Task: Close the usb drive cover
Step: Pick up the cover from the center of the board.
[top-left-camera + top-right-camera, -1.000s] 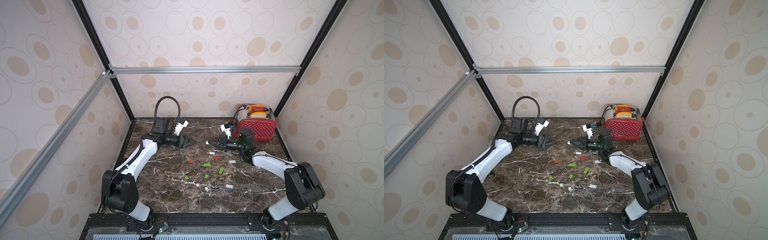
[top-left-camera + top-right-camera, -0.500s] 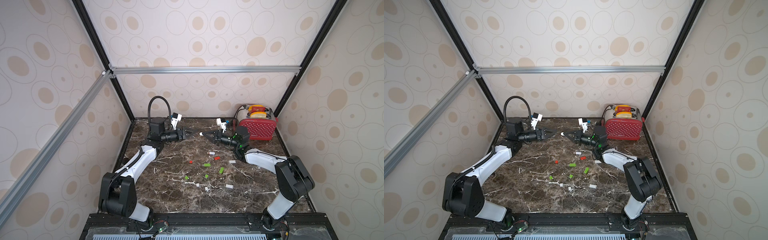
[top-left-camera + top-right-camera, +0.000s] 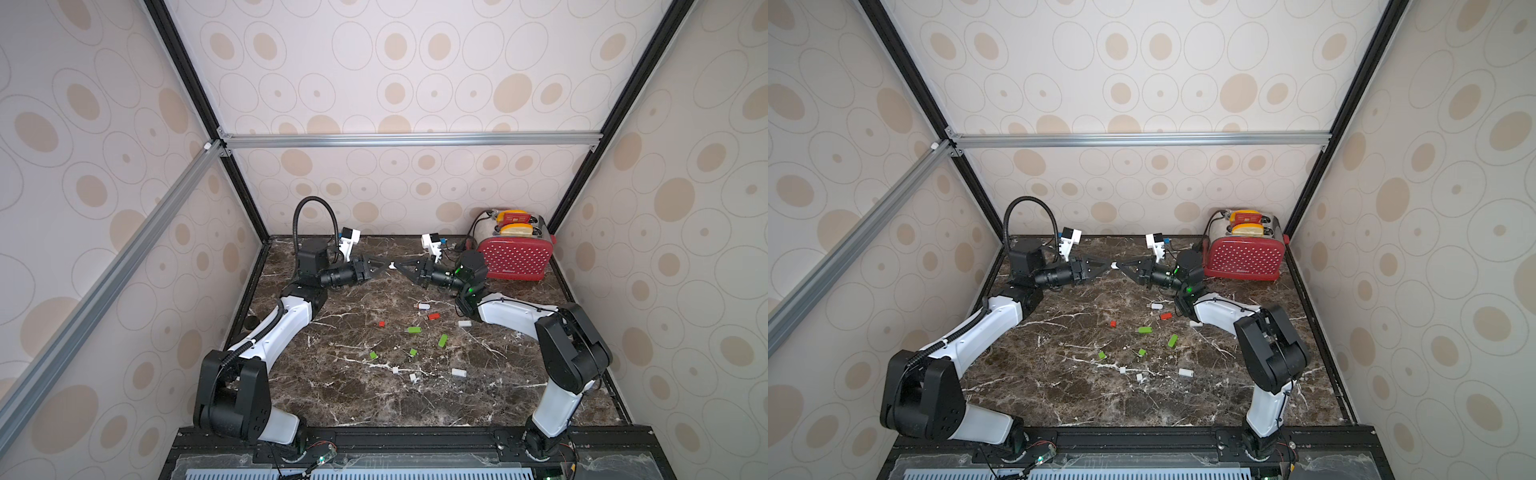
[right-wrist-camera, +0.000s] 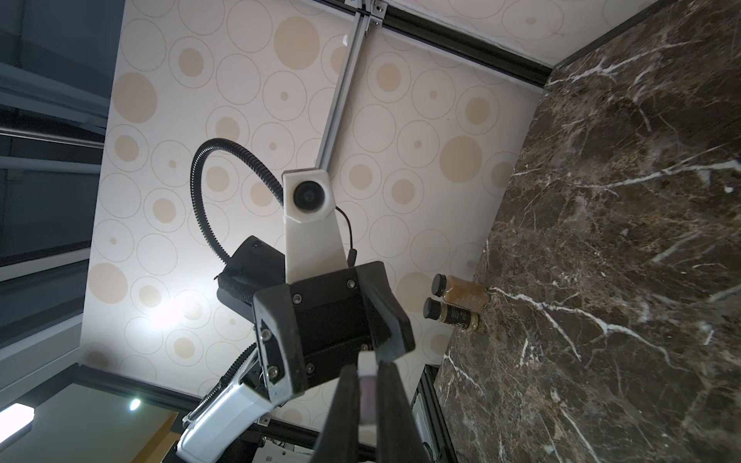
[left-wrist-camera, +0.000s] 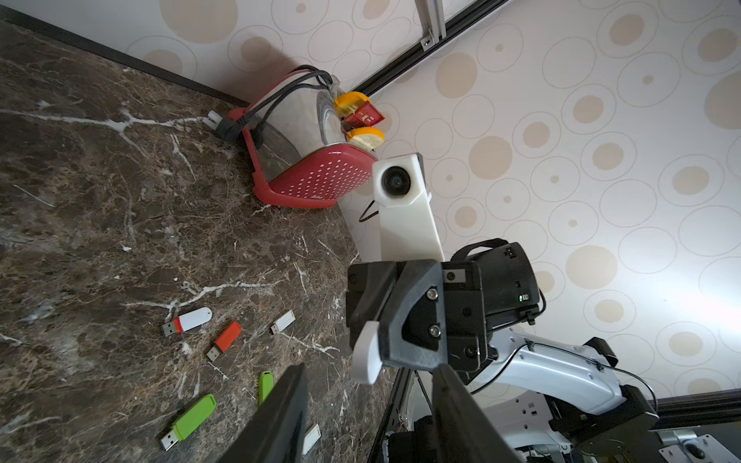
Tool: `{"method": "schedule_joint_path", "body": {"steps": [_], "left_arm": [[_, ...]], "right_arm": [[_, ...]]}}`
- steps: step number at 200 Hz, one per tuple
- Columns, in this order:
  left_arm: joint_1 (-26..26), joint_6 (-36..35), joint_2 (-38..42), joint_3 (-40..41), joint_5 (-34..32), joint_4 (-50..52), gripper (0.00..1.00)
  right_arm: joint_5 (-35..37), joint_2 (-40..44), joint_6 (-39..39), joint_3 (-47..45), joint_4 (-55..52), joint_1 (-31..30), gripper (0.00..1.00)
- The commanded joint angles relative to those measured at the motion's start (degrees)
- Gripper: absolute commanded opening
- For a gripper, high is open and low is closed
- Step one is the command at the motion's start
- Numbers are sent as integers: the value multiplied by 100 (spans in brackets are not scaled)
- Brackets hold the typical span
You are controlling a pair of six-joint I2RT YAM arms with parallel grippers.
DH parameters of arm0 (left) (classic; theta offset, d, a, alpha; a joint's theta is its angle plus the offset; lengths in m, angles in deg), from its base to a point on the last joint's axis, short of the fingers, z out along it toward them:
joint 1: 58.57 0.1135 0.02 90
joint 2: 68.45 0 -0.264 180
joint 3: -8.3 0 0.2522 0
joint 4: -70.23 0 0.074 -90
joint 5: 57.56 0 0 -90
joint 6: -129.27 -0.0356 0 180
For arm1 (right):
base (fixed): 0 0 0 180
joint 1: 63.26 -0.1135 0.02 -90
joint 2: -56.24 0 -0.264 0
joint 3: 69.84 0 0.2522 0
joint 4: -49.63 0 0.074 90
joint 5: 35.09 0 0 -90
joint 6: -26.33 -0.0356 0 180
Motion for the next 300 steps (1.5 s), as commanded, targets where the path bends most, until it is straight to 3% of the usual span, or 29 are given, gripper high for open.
{"method": "schedule_joint_path", "body": {"steps": [1, 62, 96, 249, 300], "left_arm": [[-24, 164, 126, -27, 32, -375, 49], [-50, 176, 31, -44, 37, -429, 51], [-59, 282, 55, -57, 73, -555, 41], [-189, 227, 170, 115, 244, -481, 32], [-195, 213, 153, 53, 240, -477, 24]], "right_arm": [[-105, -77, 53, 165, 104, -55, 0], [-197, -133, 72, 329, 69, -94, 0], [-193, -161, 89, 294, 62, -111, 0], [-166, -179, 90, 314, 134, -119, 0], [-164, -156, 103, 264, 149, -127, 0]]}}
